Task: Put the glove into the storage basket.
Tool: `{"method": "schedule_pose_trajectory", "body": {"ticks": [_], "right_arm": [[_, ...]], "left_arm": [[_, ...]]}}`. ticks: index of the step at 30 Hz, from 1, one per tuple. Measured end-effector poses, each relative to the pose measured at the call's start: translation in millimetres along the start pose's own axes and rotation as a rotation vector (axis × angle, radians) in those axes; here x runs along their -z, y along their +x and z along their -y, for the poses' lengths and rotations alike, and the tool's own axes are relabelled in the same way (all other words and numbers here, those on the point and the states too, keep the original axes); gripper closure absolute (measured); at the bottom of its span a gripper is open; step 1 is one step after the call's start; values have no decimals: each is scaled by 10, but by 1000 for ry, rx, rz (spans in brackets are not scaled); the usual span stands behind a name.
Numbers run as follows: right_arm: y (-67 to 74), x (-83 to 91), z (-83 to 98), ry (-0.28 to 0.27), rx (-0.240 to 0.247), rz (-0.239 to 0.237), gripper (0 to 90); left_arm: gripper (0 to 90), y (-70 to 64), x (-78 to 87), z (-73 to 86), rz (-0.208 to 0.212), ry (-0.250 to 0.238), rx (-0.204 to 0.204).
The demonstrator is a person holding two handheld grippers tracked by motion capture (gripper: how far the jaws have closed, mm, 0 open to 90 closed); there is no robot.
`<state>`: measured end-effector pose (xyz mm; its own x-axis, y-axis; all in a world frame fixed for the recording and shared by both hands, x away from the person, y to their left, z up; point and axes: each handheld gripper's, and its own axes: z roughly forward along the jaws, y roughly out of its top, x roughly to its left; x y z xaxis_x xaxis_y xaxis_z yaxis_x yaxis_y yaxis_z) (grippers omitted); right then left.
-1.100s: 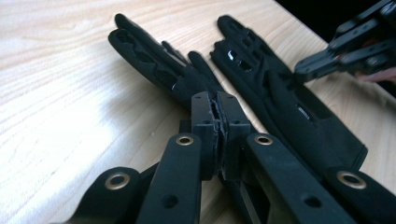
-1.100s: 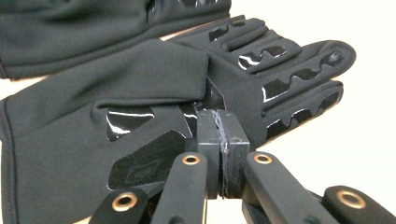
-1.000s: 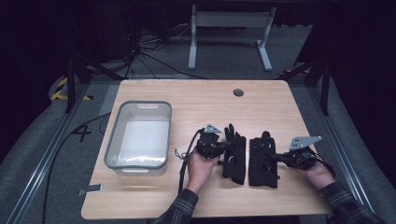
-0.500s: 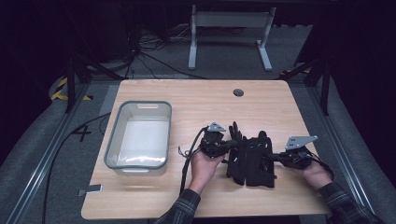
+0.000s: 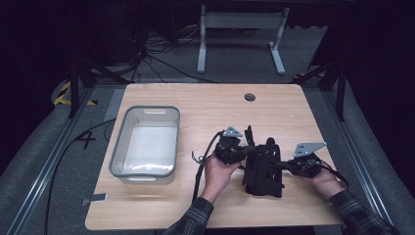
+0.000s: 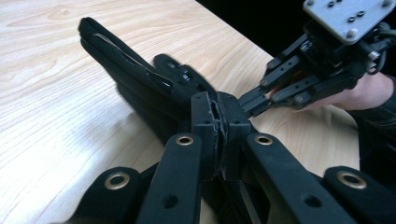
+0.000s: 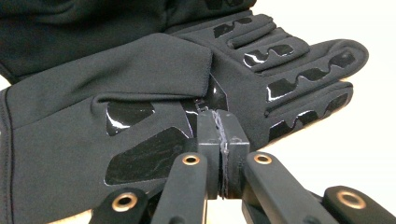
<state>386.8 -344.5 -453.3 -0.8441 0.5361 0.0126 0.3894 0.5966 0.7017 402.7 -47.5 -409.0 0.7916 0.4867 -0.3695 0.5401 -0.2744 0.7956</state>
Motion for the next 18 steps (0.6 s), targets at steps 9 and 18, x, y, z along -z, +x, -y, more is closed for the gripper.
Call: {"method": "schedule_pose_trajectory", "body": {"ticks": [9,18], "right_arm": [[51,-113,-105,-2,25,-22,895],[29,-141,-124,-9,25,-36,895]], "left_arm": [[873,0,-49,0,13,14,3],[873,-27,-180,-25,25,37,-5]]}}
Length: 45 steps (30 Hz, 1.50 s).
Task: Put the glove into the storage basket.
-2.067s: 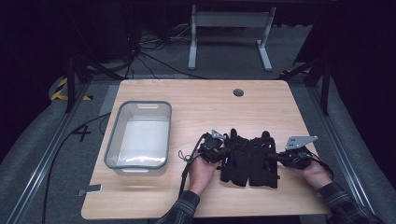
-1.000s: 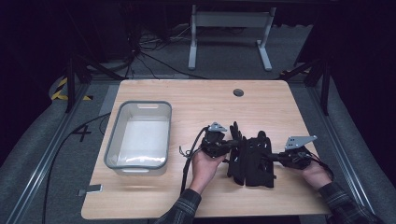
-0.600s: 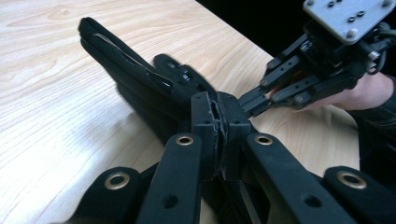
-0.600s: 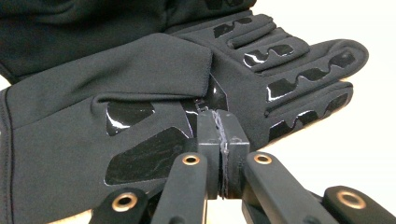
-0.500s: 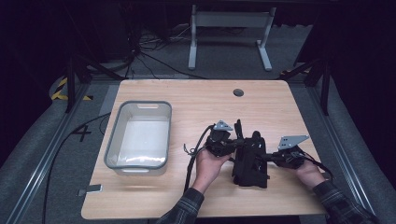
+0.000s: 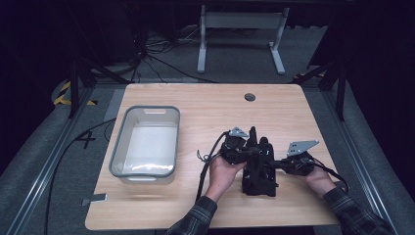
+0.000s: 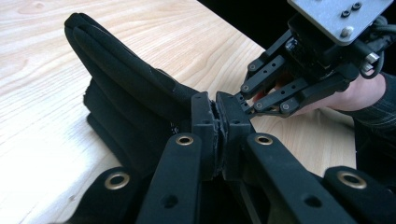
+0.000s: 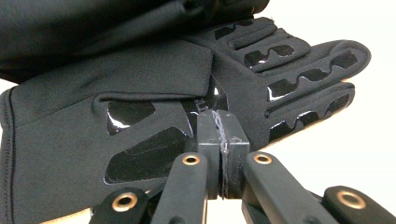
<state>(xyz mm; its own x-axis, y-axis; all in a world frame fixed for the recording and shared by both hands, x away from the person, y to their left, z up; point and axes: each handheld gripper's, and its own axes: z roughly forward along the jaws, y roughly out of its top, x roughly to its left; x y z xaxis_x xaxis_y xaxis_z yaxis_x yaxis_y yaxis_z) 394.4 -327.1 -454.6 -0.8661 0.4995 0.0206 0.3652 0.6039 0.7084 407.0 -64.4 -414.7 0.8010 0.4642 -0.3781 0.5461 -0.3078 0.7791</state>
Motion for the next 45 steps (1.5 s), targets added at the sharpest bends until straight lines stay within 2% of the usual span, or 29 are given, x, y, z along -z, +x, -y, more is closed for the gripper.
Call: {"method": "schedule_pose_trajectory", "body": {"ticks": [10,18,19,22,24,26,28,33,34,35,37,40,41,42,43,45], "right_arm": [[29,-55,-61,11,27,0,895],[21,-47,-47,-1,20,-4,887],[7,-14,-32,-12,14,-1,834],[-23,38,-7,-24,-1,18,810],[-81,124,28,-30,-23,50,774],[-110,186,68,-53,-39,62,746],[-124,209,91,-53,-46,71,719],[-188,357,251,-46,-97,111,520],[-188,357,251,-46,-97,111,520],[-202,393,303,-48,-125,129,416],[-208,403,325,-44,-138,128,383],[-193,424,416,-26,-153,154,242],[-191,430,438,-26,-152,158,230],[-191,430,438,-26,-152,158,230],[-187,441,477,-28,-155,162,194],[-191,438,506,-21,-159,163,190]], "left_arm": [[872,-13,-219,18,15,40,6],[838,-24,-274,21,34,29,-6],[826,-35,-272,17,29,22,-16],[802,-58,-249,5,36,3,-37],[803,-67,-227,-5,39,-5,-47],[848,-76,-198,-12,37,-8,-58],[895,-89,-164,-11,40,2,-68],[898,-152,-98,51,33,35,-90],[898,-152,-98,51,33,35,-90],[898,-171,-96,65,35,40,-98],[898,-217,-104,97,42,54,-108],[898,-287,-143,141,46,79,-125],[898,-330,-177,170,48,102,-143],[898,-330,-177,170,48,102,-143],[898,-364,-214,194,53,122,-158],[898,-397,-258,217,48,139,-176]]}}
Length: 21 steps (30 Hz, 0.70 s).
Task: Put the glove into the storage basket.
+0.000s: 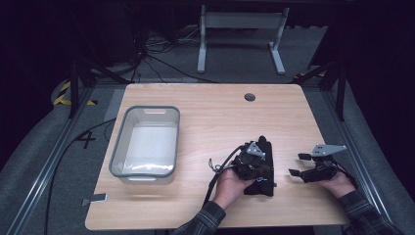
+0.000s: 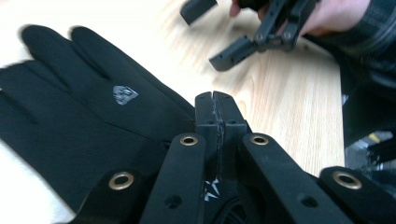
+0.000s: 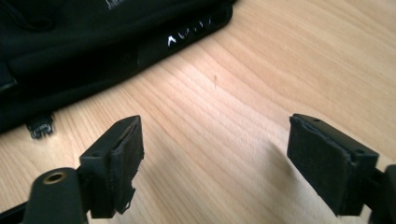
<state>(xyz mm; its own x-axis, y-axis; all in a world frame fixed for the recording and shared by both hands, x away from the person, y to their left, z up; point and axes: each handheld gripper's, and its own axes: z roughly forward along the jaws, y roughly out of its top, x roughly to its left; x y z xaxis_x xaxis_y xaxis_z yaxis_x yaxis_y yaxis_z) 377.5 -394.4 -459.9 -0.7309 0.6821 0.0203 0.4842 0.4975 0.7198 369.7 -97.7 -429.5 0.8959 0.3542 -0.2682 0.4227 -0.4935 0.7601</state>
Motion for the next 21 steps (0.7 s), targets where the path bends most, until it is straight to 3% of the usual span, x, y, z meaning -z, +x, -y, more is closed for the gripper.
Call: {"method": "schedule_pose_trajectory", "body": {"ticks": [11,18,21], "right_arm": [[15,-52,32,-6,41,21,149],[9,-54,42,-12,47,18,143],[9,-54,42,-12,47,18,143]], "left_arm": [[899,-181,-253,20,37,103,-66],[900,-243,-358,48,12,194,-89],[899,-247,-354,54,1,211,-88]]}}
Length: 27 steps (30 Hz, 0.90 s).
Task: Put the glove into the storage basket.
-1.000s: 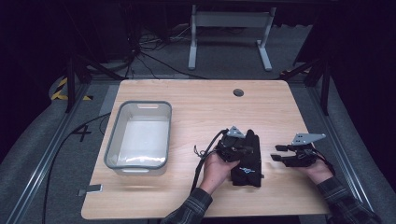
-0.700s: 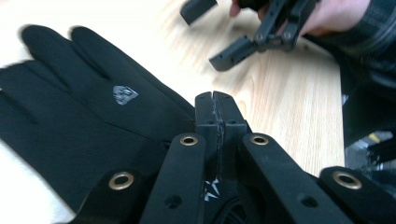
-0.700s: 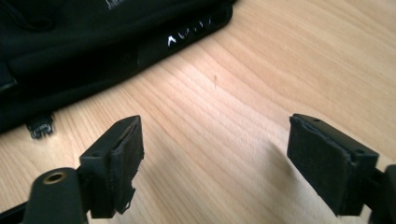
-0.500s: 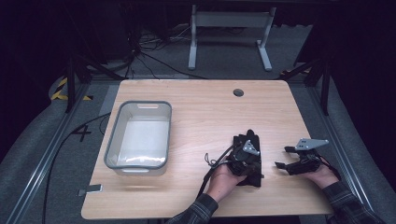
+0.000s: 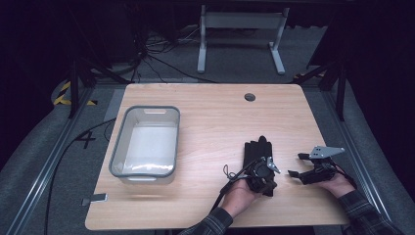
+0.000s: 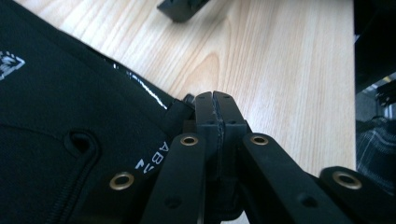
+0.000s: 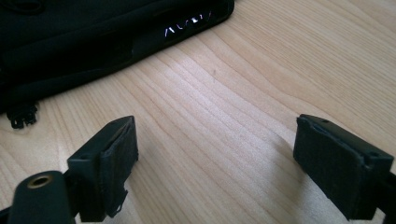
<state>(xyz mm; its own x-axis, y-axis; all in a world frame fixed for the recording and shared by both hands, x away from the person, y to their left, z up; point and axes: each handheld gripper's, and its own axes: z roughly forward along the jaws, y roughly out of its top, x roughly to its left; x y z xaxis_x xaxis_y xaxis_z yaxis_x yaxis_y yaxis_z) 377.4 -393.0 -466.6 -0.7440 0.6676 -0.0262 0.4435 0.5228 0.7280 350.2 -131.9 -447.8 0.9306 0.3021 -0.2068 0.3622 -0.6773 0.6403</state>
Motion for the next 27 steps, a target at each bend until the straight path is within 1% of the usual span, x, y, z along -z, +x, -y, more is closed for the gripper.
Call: {"method": "schedule_pose_trajectory", "body": {"ticks": [1,3,8,12,13,16,19,22,23,25,27], "right_arm": [[-1,0,0,0,0,0,143],[-2,0,1,-1,1,-3,143],[-2,0,1,-1,1,-3,143],[-2,0,1,-1,1,-3,142],[-3,0,1,-1,1,-4,142],[-3,0,1,-1,1,-4,142],[-3,0,1,-1,1,-4,142],[-3,0,1,-1,1,-4,142],[-3,0,1,-1,1,-4,142],[-3,0,1,-1,1,-4,142],[-3,0,1,-1,1,-4,142]], "left_arm": [[899,7,7,8,6,4,2],[900,20,26,27,3,18,10],[900,60,134,117,-16,49,23],[900,110,215,192,-31,47,40],[900,120,238,209,-34,53,46],[899,148,274,240,-45,51,50],[899,212,363,302,-76,54,65],[899,278,431,358,-107,49,93],[900,308,461,376,-120,56,96],[899,361,506,410,-137,48,114],[899,386,532,424,-145,47,120]]}}
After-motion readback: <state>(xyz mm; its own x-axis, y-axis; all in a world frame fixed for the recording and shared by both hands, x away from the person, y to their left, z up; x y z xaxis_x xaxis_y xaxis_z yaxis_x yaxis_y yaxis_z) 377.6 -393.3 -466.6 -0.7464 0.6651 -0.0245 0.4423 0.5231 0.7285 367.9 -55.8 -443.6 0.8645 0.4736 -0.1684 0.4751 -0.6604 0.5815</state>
